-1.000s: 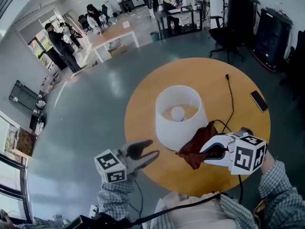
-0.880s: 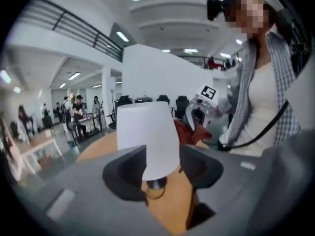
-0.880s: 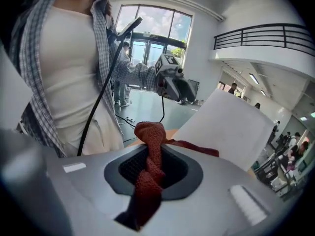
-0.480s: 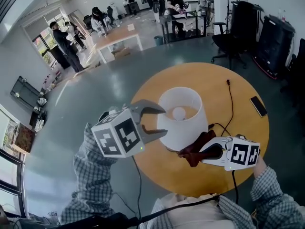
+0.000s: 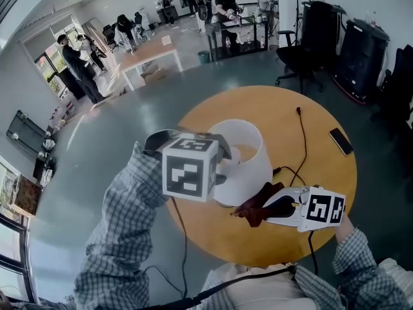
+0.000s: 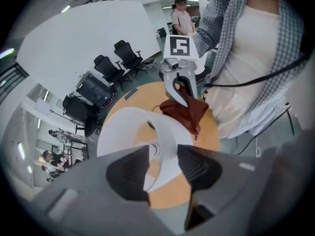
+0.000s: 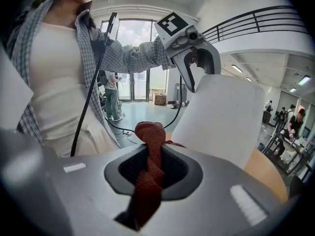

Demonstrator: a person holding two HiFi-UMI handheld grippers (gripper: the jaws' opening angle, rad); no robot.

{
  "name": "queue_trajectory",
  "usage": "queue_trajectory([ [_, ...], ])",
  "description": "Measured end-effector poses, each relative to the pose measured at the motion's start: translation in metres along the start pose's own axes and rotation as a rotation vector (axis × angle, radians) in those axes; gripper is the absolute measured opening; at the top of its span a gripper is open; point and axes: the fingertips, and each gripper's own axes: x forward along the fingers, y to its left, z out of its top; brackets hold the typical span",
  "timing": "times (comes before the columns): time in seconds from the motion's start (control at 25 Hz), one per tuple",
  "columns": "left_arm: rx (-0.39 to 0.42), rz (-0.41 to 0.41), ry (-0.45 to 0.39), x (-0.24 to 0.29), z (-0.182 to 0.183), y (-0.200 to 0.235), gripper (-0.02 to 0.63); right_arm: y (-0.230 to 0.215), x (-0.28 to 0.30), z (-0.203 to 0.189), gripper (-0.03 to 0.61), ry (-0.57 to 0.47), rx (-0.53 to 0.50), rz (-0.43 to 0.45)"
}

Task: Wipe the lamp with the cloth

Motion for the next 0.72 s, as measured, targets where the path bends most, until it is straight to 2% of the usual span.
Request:
queue_trajectory([
  [0.2, 0.025, -0.071, -0.012, 0.005, 0.006, -0.007, 0.115, 0.001, -0.002, -0.002, 0.063, -0.033, 0.044, -0.005],
  [0.44, 0.038, -0.114, -0.042, 0.008, 0.008, -0.001, 0.094, -0.003, -0.001, -0.006, 0.063, -0.061, 0.076, -0.013],
  [0.72, -0.016, -0.105, -0.108, 0.006, 0.005, 0.031, 0.089, -0.017, -0.012, -0.021, 0.063, -0.131, 0.155, -0.084],
])
